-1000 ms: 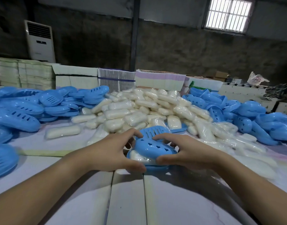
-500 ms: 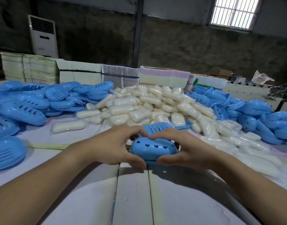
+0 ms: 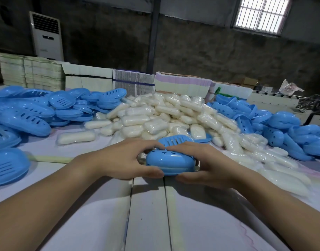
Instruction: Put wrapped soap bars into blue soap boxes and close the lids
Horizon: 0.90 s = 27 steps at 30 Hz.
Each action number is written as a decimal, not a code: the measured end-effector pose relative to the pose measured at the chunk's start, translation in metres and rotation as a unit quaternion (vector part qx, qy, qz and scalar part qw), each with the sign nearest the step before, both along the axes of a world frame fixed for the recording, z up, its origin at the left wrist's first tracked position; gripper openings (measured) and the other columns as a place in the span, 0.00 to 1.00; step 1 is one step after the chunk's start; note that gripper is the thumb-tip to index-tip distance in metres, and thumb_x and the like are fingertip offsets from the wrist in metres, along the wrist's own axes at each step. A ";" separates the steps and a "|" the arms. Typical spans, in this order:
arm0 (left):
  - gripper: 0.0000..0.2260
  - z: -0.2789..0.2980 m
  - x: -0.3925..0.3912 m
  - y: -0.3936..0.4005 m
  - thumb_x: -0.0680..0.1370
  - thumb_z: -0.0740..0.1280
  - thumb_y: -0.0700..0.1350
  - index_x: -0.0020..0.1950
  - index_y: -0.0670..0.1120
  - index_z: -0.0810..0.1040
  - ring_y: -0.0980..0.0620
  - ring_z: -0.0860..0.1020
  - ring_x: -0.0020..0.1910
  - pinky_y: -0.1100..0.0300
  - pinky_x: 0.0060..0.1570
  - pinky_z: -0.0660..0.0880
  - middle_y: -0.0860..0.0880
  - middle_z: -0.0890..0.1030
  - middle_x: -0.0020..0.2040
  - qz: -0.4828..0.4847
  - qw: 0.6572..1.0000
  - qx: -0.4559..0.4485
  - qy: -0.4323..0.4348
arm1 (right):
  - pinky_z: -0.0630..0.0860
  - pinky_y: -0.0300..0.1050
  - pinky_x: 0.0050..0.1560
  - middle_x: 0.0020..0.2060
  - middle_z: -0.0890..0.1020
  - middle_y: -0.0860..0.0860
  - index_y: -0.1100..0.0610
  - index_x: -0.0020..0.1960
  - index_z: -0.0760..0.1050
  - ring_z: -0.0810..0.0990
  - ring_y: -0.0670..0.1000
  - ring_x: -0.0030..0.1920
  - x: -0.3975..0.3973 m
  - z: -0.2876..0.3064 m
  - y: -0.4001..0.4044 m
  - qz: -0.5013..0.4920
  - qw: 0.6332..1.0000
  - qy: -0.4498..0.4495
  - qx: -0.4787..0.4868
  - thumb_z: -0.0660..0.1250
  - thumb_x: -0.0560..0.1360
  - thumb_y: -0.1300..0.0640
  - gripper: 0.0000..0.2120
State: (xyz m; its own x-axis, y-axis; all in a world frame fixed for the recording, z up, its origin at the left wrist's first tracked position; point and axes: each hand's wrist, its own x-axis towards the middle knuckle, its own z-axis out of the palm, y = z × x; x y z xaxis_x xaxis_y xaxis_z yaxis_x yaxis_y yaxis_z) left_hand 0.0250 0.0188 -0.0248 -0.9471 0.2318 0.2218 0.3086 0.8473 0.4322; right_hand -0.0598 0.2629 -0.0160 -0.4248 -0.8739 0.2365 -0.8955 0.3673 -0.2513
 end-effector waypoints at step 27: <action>0.29 -0.007 -0.006 0.000 0.69 0.79 0.57 0.67 0.65 0.72 0.67 0.73 0.59 0.66 0.56 0.71 0.64 0.77 0.61 -0.011 0.999 0.040 0.018 | 0.60 0.33 0.64 0.69 0.67 0.38 0.37 0.75 0.59 0.63 0.36 0.65 -0.001 -0.003 -0.007 -0.026 0.996 -0.081 0.028 0.65 0.78 0.43 0.28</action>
